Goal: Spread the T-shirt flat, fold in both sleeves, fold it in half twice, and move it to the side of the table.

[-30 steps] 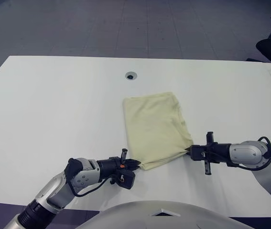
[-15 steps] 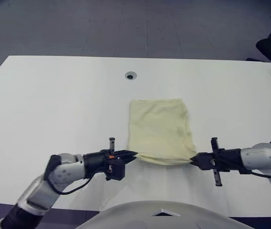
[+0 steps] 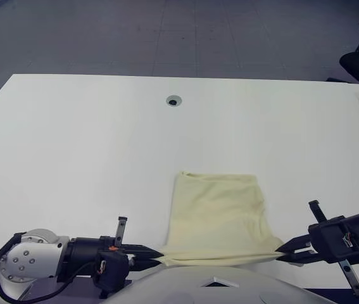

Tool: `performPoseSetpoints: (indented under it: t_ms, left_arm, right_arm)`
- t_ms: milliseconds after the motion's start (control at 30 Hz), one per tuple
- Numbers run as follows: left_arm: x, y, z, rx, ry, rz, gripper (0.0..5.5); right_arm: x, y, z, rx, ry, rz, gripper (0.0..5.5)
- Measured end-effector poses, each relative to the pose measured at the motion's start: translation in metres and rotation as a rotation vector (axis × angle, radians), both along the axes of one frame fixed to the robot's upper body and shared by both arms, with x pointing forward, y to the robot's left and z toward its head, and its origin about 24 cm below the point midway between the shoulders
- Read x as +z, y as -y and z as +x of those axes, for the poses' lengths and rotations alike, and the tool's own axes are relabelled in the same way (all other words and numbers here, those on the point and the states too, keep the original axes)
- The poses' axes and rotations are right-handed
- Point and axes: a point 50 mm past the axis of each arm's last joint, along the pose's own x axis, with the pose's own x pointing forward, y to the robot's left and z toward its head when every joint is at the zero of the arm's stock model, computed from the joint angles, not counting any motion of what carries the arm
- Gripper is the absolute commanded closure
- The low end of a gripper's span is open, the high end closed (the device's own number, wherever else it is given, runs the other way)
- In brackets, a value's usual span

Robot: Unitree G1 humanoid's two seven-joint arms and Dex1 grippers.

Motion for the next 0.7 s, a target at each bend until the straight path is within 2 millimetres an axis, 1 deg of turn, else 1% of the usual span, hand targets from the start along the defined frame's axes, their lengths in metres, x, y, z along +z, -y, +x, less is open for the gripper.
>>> performPoseSetpoints:
  t_ms: [67,133,200,267,300,333,400,467,567,700]
  left_arm:
    - [0.005,-0.003,0.009,0.011,-0.026,-0.061,5.45]
    - [0.005,-0.009,0.019,0.044,-0.042,-0.079,5.45]
    - [0.003,-0.016,0.029,0.083,-0.054,-0.072,5.45]
    - [-0.001,-0.018,0.038,0.111,-0.046,-0.083,5.45]
    - [-0.001,-0.017,0.041,0.123,-0.038,-0.095,5.45]
    - [0.0,-0.016,0.05,0.141,-0.021,-0.113,5.45]
    - [0.003,-0.012,0.06,0.14,-0.002,-0.133,5.45]
    - [0.002,-0.01,0.067,0.143,-0.008,-0.15,5.45]
    - [-0.004,-0.003,0.084,0.157,-0.01,-0.169,5.45]
    - [-0.007,0.008,0.102,0.185,0.022,-0.202,5.45]
  right_arm:
    - [0.002,-0.002,0.0,-0.013,-0.027,0.006,5.49]
    - [0.006,-0.006,0.006,-0.009,-0.035,0.027,5.49]
    - [0.009,-0.008,0.017,-0.013,-0.045,0.046,5.49]
    - [0.003,-0.007,0.032,-0.045,-0.057,0.039,5.49]
    - [0.0,-0.007,0.038,-0.06,-0.064,0.033,5.49]
    - [-0.006,-0.006,0.045,-0.079,-0.072,0.017,5.49]
    - [-0.012,-0.004,0.053,-0.109,-0.079,-0.009,5.49]
    - [-0.016,-0.003,0.059,-0.135,-0.096,-0.015,5.49]
    - [-0.026,0.002,0.07,-0.216,-0.143,-0.014,5.49]
    - [-0.039,0.008,0.078,-0.291,-0.202,-0.014,5.49]
